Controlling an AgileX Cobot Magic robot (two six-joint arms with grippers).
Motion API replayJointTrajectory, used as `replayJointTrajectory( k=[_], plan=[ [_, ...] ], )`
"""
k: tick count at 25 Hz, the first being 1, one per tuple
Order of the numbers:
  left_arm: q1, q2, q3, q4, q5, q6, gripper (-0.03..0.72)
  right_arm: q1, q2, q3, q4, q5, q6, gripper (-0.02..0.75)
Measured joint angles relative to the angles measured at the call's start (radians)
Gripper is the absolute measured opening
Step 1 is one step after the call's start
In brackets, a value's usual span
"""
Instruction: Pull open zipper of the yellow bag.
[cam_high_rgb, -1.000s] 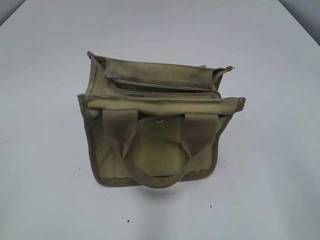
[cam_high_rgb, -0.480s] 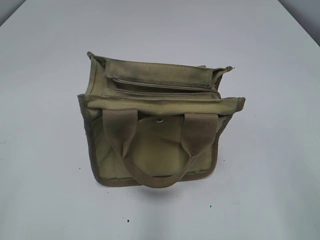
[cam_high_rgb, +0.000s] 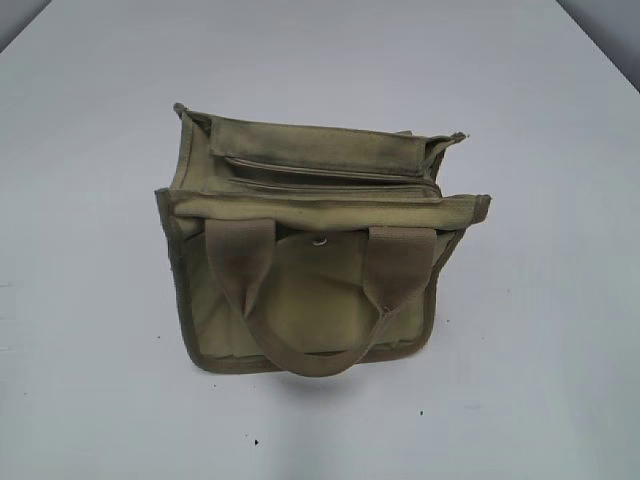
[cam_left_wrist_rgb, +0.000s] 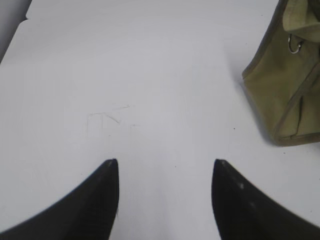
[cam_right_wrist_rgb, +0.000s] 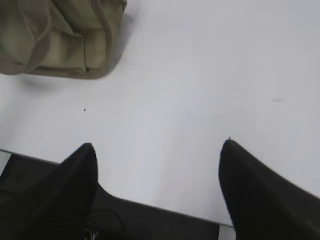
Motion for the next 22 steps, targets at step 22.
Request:
replayJointTrajectory(
  k=[22],
  plan=[
    [0.009, -0.043, 0.0, 0.001, 0.001, 0.0, 0.454, -0.045, -0.167, 0.0, 0.101, 0.0, 0.0, 0.584]
  ],
)
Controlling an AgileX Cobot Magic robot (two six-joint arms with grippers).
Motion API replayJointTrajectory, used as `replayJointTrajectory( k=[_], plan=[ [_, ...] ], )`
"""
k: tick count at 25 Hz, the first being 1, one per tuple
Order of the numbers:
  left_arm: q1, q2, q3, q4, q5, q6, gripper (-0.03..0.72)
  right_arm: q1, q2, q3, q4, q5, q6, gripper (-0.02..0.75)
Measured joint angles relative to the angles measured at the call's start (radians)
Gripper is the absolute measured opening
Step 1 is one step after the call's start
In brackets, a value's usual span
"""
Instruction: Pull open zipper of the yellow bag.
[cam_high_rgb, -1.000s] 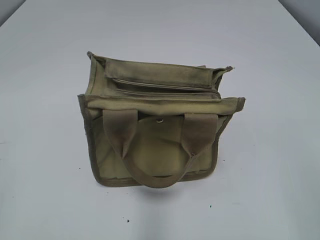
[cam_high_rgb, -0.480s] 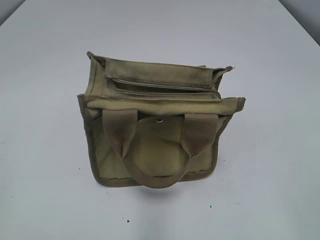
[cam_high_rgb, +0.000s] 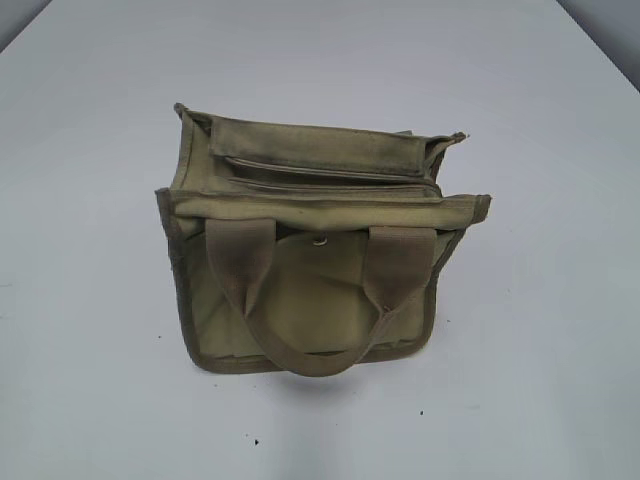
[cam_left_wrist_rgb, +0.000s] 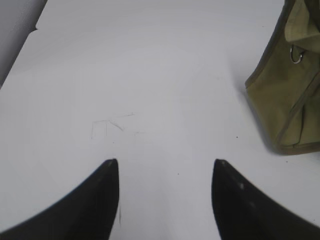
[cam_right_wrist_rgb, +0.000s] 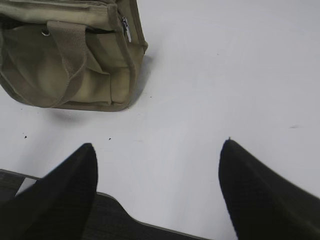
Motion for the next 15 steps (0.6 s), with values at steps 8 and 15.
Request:
replayJointTrajectory(
  k=[8, 15],
  plan=[
    [0.0, 0.0, 0.0, 0.0, 0.0, 0.0, 0.454, 0.0, 0.0, 0.0, 0.009, -0.004, 0.0, 0.585],
    [0.0, 0.0, 0.0, 0.0, 0.0, 0.0, 0.454, 0.0, 0.0, 0.0, 0.009, -0.005, 0.0, 0.584]
  ],
)
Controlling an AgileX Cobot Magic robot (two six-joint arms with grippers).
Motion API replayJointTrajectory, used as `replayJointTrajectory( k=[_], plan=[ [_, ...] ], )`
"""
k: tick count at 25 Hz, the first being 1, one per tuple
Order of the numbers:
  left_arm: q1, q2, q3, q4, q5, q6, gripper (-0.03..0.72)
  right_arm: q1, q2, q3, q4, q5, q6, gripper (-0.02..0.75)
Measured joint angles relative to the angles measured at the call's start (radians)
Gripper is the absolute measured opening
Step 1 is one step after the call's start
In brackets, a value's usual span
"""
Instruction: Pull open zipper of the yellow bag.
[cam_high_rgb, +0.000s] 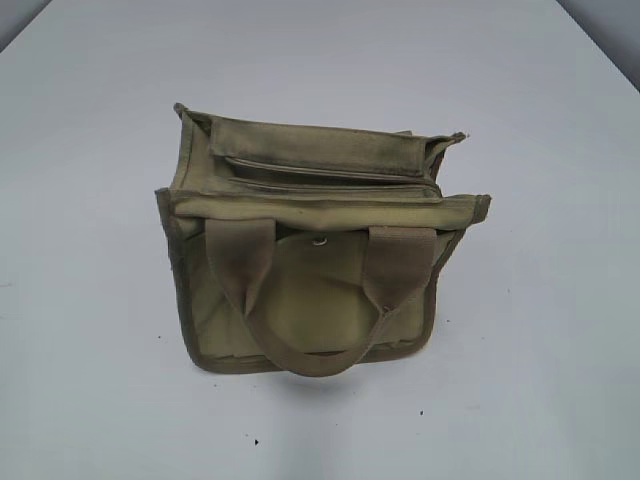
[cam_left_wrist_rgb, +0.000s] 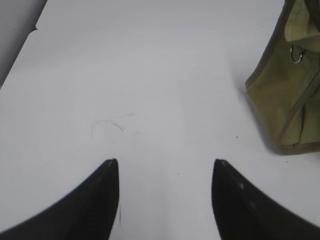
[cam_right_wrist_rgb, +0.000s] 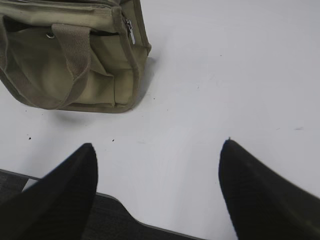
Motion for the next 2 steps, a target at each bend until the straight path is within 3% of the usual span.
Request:
replayJointTrajectory(
  k=[2],
  plan=[
    [0.0, 0.0, 0.0, 0.0, 0.0, 0.0, 0.454, 0.0, 0.0, 0.0, 0.0, 0.0, 0.0, 0.584]
  ],
)
